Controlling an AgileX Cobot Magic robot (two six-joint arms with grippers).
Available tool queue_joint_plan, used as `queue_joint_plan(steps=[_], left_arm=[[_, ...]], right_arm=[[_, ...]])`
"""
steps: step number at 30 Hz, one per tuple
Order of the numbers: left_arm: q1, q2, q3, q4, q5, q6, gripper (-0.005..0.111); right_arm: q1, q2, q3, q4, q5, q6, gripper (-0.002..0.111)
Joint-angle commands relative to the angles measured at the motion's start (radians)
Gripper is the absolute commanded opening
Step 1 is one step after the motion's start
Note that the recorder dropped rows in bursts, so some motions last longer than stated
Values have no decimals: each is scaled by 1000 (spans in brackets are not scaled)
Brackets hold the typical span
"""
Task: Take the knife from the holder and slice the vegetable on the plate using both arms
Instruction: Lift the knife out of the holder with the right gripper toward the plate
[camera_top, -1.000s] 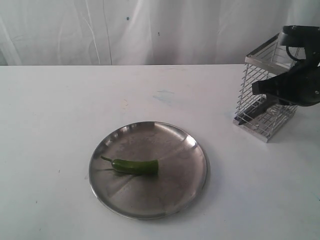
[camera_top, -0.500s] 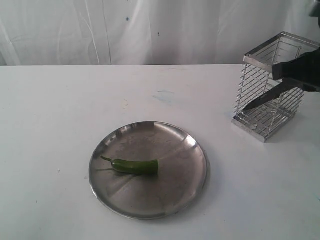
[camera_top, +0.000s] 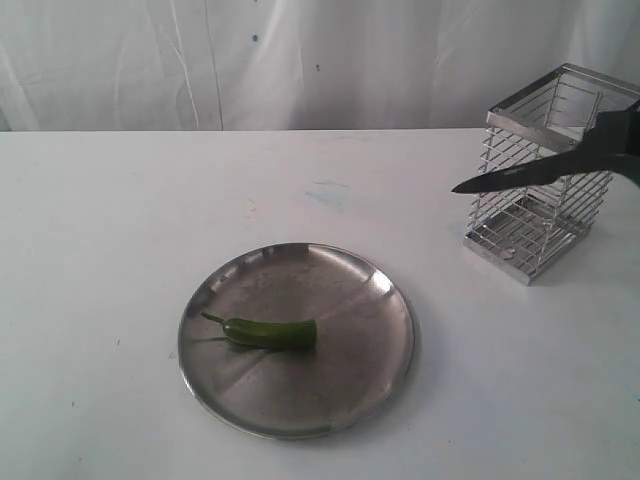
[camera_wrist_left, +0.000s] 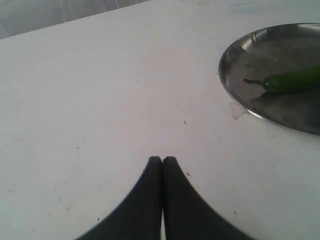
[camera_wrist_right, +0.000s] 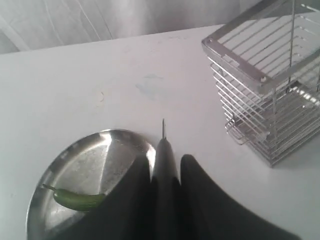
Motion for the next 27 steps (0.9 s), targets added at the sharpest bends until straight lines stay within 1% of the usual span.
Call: queue_joint_plan(steps=[1, 2, 3, 5, 7, 11, 13, 14, 16, 18, 21, 24, 27], left_arm=[[-3, -4, 2, -13, -4, -5, 0], [-3, -4, 2, -13, -4, -5, 0], [-3, -4, 2, -13, -4, -5, 0], [-3, -4, 2, -13, -4, -5, 0], [-3, -4, 2, -13, -4, -5, 0], [-3, -4, 2, -13, -4, -5, 0], [-2, -4, 2, -11, -31, -8, 0], [-2, -4, 2, -47, -58, -32, 0], [-2, -4, 2, -269, -85, -207, 0], [-2, -4, 2, -403, -87, -286, 0], [-2, -4, 2, -488, -68, -303, 0], [-2, -4, 2, -581, 16, -325, 0], [-2, -4, 2, -746, 40, -328, 0]], right_arm=[[-2, -10, 132, 328, -72, -228, 0], [-2, -10, 148, 434, -49, -317, 0], [-2, -10, 166, 619, 19, -483, 0], [-2, -10, 172, 778, 144, -606, 0], [-2, -10, 174, 795, 178, -600, 0], [-2, -10, 179, 767, 114, -600, 0], [-2, -8, 193, 767, 112, -600, 0], [-2, -8, 201, 769, 128, -600, 0], [-2, 1, 213, 767, 169, -600, 0], [-2, 15, 222, 767, 223, -602, 0], [-2, 49, 222, 767, 333, -635, 0], [-2, 84, 222, 790, 443, -704, 0], [-2, 115, 222, 843, 466, -745, 0]])
